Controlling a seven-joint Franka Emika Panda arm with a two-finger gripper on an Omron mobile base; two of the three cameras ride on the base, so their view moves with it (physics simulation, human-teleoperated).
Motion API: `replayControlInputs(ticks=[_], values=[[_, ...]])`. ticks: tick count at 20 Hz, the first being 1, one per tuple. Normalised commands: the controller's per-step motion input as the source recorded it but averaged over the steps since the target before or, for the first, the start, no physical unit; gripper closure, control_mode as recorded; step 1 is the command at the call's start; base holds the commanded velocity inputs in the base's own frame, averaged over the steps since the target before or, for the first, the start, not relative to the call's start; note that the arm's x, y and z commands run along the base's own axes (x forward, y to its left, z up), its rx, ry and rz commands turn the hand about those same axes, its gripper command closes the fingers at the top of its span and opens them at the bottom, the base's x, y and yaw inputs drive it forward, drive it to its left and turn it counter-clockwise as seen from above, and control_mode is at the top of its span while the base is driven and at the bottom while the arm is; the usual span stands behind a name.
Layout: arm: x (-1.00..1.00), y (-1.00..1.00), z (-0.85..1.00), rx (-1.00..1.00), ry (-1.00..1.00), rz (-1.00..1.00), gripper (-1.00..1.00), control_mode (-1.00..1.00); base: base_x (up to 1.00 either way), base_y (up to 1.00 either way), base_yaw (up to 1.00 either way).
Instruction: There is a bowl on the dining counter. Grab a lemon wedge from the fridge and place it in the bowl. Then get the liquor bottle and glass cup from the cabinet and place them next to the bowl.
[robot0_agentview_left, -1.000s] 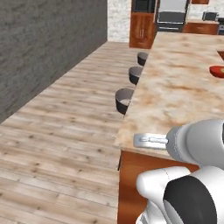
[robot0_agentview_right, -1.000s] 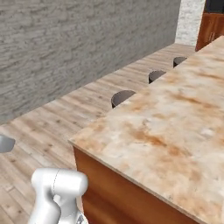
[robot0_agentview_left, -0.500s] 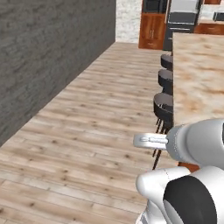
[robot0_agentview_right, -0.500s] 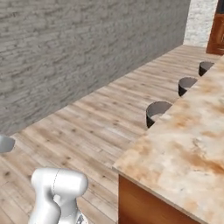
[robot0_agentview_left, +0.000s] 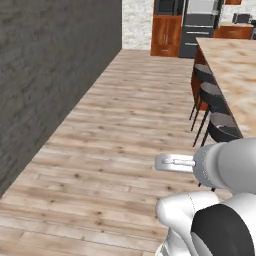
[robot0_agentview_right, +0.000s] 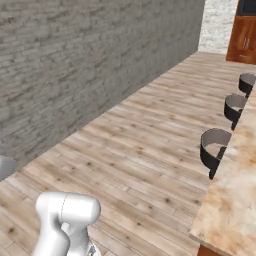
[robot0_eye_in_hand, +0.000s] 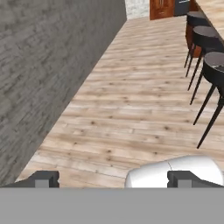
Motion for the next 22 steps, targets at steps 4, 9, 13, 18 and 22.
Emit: replayControlInputs(ticks=[4,9,13,18,22], values=[[0.00,0.00,0.00,0.00,0.00,0.00,-1.00,1.00,1.00,0.66,-0.48],[0.00,0.00,0.00,0.00,0.00,0.00,-1.00,1.00,1.00,0.70,-0.51],[0.00,0.00,0.00,0.00,0.00,0.00,-1.00,1.00,1.00,0.74,-0.50],[0.00,0.00,0.00,0.00,0.00,0.00,-1.00,1.00,1.00,0.74,-0.50],[0.00,0.00,0.00,0.00,0.00,0.00,-1.00,1.00,1.00,0.74,-0.50]])
